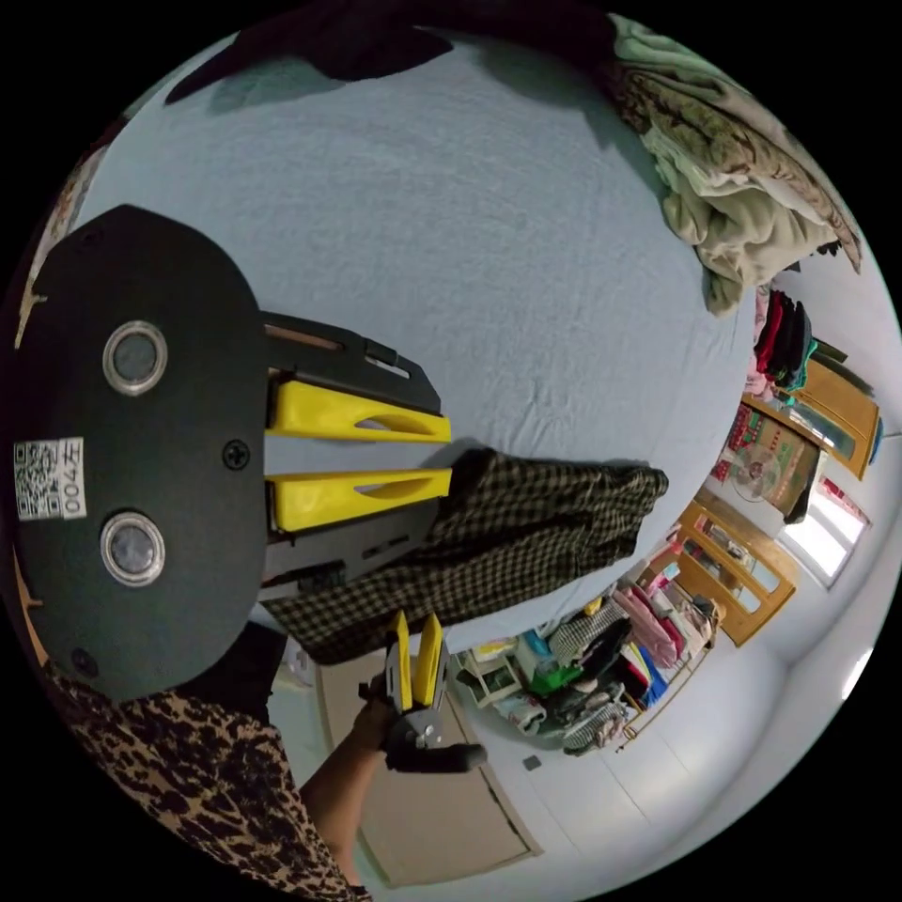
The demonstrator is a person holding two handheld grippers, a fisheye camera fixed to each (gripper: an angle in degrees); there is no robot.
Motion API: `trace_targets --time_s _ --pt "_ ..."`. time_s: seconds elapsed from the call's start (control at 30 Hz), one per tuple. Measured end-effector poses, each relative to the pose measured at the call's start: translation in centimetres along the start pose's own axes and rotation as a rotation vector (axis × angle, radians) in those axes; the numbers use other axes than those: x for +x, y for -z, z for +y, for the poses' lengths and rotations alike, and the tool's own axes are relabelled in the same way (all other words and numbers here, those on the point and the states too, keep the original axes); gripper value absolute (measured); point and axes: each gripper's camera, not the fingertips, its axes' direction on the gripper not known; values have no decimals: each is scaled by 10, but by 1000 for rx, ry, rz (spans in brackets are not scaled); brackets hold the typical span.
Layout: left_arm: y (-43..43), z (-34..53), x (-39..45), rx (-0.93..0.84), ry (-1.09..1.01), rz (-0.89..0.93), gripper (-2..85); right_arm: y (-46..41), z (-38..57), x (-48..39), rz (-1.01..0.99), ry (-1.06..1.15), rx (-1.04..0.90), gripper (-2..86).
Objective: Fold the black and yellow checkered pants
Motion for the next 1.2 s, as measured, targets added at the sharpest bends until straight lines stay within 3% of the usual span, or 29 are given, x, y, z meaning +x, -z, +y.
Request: trace_targets --time_s 0.13,0.3,0.5,0.67,0.8,0.87,0.93,1.07,1.2 --pt "-7 16 35 8 -42 48 57 3 17 7 -16 -43 25 110" --pt "-38 27 55 -163 -116 -155 37 5 36 9 -13 -41 50 110" --pt "-8 44 37 -105 -52 -176 28 13 60 11 6 -45 81 104" --pt "25 58 62 -3 -86 -5 19 39 104 18 -120 -167 202 94" --pt "19 77 87 -23 -144 57 17 46 132 11 -224 -205 209 101" --pt "-2 90 93 -124 -182 25 12 40 143 2 -279 -185 173 95" --pt "-21 100 88 -229 -184 -30 7 33 149 -5 -244 -163 129 92" --pt "-10 107 74 -195 -128 -4 4 33 164 -8 -254 -171 115 86" --pt "18 105 97 -84 -234 15 6 49 177 -23 -198 -121 149 89"
